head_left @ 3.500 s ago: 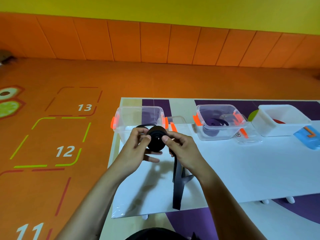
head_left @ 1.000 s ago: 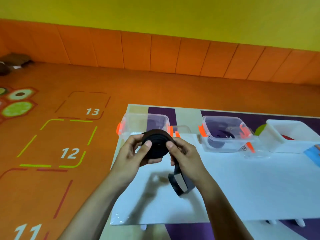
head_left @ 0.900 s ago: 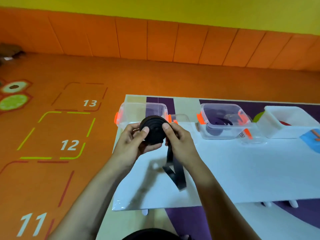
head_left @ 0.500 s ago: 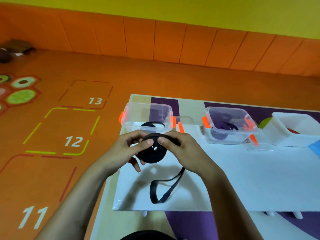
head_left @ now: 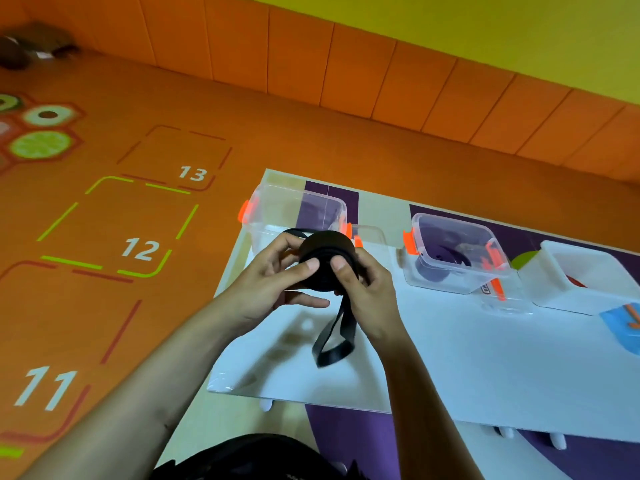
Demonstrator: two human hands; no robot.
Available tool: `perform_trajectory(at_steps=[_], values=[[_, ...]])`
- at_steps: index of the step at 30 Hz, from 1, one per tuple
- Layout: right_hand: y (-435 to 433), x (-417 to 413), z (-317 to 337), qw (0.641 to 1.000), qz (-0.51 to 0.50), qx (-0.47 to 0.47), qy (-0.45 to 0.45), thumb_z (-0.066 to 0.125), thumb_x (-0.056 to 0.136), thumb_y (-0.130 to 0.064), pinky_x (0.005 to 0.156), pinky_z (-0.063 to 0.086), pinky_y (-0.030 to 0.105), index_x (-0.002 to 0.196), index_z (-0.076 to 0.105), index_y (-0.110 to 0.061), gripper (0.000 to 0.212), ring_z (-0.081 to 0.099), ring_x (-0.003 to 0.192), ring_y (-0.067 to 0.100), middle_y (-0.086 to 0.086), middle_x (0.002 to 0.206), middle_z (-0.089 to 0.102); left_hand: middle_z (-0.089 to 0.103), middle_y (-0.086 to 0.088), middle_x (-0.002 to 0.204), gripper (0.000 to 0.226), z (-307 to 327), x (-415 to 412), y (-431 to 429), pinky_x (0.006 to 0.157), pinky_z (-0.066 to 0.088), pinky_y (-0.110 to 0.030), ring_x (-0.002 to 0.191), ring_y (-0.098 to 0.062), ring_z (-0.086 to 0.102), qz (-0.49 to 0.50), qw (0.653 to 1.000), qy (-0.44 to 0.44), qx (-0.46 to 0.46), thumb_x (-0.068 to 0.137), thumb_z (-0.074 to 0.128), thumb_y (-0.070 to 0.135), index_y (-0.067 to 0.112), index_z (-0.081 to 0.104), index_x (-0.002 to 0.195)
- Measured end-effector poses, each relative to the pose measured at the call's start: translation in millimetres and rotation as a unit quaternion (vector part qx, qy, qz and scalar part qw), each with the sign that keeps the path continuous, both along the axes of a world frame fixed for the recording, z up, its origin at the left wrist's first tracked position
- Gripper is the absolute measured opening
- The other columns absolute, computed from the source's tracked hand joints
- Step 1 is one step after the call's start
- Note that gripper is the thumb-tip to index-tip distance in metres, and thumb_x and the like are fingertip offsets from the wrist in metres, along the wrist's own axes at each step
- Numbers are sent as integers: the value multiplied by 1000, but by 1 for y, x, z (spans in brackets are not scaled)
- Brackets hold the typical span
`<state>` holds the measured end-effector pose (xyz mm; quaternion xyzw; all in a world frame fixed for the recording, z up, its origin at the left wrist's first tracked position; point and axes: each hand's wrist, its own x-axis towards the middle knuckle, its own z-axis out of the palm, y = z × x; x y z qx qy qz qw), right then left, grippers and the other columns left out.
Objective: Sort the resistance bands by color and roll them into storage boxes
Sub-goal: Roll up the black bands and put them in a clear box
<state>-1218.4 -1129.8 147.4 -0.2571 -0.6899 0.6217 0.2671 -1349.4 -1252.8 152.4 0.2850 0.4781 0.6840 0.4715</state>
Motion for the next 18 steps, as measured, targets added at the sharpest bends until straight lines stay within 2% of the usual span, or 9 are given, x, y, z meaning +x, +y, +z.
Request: perform_trajectory(at_steps=[4,6,8,11,14,16,18], values=[[7,5,-3,1000,-11,-9,-10,71,91,-37,78,53,27,107,75,-18,25,66,86,11,5,95,74,66,-20,118,22,-2,9,5,69,63,-45,108,-40,71,-3,999,-38,-36,92,63,21,10,54,109],[13,7,-2,1000,-13,0,-27,74,91,-35,75,51,22,100,77,-19,19,64,80,10,0,85,73,68,-18,110,23,-2,7,6,62,63,-43,100,-41,73,-31,996,-31,-77,96,62,24,9,53,111],[20,9,0,998,6,19,-52,76,90,-32,71,47,20,93,78,-17,15,60,73,8,-4,76,69,69,-13,103,19,-2,-1,3,56,60,-39,88,-37,75,-63,990,47,-119,100,61,22,7,55,109],[24,11,2,992,62,43,-104,82,85,-33,75,50,25,91,79,-18,16,65,77,10,7,82,72,65,-6,103,17,-6,-12,-4,52,54,-36,72,-29,67,-47,979,152,-128,98,67,23,10,64,109],[23,9,3,986,83,54,-132,84,82,-38,78,51,23,90,80,-26,15,68,82,9,2,87,73,64,-5,100,23,-7,-18,-8,52,54,-36,66,-31,65,-43,977,191,-90,95,68,25,14,67,115],[23,8,2,986,86,54,-136,84,82,-38,82,52,24,94,80,-30,15,68,89,10,5,98,70,64,-4,98,28,-6,-20,-10,58,58,-39,65,-35,68,-43,971,218,-83,93,68,30,14,65,117],[23,9,0,987,98,34,-123,84,83,-34,78,51,21,100,79,-28,19,66,85,9,6,103,67,64,-3,99,32,-6,-21,-10,64,60,-42,66,-39,71,-27,969,231,-81,93,66,32,13,63,119]])
